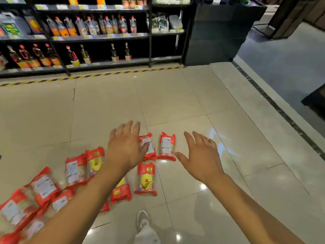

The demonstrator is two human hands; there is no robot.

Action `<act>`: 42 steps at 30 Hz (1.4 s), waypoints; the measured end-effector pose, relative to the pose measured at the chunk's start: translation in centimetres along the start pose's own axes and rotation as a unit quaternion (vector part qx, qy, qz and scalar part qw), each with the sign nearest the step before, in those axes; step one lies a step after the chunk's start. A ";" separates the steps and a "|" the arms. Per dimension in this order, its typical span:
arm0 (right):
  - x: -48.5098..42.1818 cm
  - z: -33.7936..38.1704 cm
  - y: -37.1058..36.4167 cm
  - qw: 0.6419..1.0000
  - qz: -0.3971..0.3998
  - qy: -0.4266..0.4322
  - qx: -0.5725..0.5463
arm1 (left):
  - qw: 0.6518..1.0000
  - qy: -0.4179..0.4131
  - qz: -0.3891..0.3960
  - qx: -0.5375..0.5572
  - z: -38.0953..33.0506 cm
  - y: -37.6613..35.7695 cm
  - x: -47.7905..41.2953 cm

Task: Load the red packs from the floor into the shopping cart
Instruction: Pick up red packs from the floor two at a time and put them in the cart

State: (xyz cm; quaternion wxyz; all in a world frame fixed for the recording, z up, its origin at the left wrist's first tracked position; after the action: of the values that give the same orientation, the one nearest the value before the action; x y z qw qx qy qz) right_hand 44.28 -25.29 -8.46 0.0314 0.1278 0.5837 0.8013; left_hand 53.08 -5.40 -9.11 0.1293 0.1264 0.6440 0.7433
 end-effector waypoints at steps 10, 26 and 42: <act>-27.8 -12.1 -23.7 0.994 0.099 -0.020 -0.033 | 0.992 0.005 0.128 -0.015 -5.0 -30.3 -21.9; -49.0 -38.1 -76.4 0.843 0.117 -0.300 -0.430 | 0.834 0.316 0.262 0.369 -6.7 -90.8 -31.9; -46.6 -29.5 -52.6 0.810 0.013 -0.212 -0.547 | 0.742 0.417 0.065 0.520 -2.4 -65.6 -27.5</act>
State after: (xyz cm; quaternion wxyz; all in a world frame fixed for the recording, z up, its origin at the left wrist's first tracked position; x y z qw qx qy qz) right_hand 76.92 -45.30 -74.36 0.2083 0.2637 0.0256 0.9415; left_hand 79.92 -8.39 -75.02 -0.2863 -0.1069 0.9107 0.2778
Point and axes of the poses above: each hand's wrist, its own x-axis away from the middle knuckle, its own y-axis out of the back of the hand, z = x × y, the point moved 10 cm from there along -x, towards the middle knuckle, and after that the axes turned 15 degrees about -x, right-handed, at the moved point
